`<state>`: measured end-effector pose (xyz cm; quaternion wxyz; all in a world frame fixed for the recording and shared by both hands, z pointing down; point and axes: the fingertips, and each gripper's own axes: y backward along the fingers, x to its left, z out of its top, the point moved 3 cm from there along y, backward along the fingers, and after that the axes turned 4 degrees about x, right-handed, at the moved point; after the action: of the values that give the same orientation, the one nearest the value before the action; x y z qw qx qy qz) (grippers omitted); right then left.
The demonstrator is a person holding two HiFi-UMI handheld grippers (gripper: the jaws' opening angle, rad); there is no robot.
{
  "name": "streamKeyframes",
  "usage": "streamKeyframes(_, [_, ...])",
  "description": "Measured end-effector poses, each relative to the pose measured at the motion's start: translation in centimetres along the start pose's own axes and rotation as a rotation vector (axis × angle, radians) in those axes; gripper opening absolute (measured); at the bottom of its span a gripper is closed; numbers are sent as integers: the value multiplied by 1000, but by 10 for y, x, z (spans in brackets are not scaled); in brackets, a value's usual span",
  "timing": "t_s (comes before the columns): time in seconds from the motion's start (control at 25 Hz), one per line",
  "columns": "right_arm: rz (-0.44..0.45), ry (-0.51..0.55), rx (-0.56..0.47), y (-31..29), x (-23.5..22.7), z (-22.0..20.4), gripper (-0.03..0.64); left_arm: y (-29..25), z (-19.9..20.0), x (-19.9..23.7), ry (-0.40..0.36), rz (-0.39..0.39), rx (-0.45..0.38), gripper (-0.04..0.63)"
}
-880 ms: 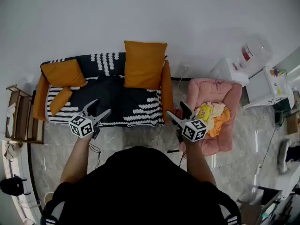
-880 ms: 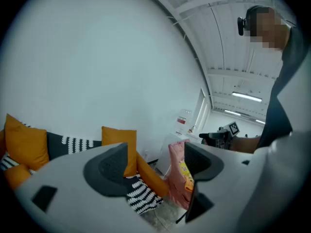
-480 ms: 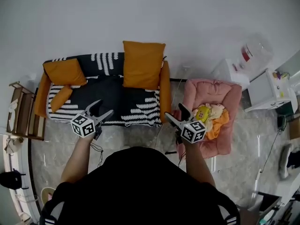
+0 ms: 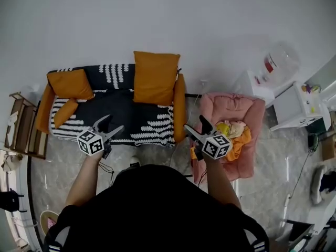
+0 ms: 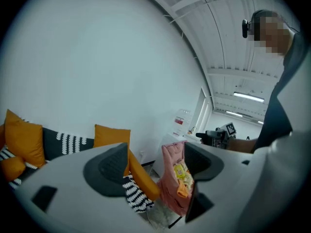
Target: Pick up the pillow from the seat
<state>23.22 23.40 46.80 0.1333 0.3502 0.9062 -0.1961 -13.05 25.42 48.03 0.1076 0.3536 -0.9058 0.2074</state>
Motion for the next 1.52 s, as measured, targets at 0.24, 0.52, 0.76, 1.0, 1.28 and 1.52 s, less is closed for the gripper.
streamKeyframes(0.24, [6,4,9,-10,-2,3,440,-5,1,7,2,-2,-6,371])
streamKeyframes(0.52, [-11,-12,0,-24,-4,5,440,-12,1,27,28,-13,-6,370])
streamKeyframes(0.76, [-45,-24,9,-44,-9,6,440,-23,0,50,38,-36,15,370])
streamKeyframes(1.0, [-77,-66,5,-68,-17,9,440,-40,7,80,53,-66,45,370])
streamKeyframes(1.28, [-108,-98,12,-101,-23,9,440,-59,24,119,57,-96,62,370])
streamKeyframes(1.52, [-133,-117,18,-126,-28,10,440,-76,33,146,62,-130,85,370])
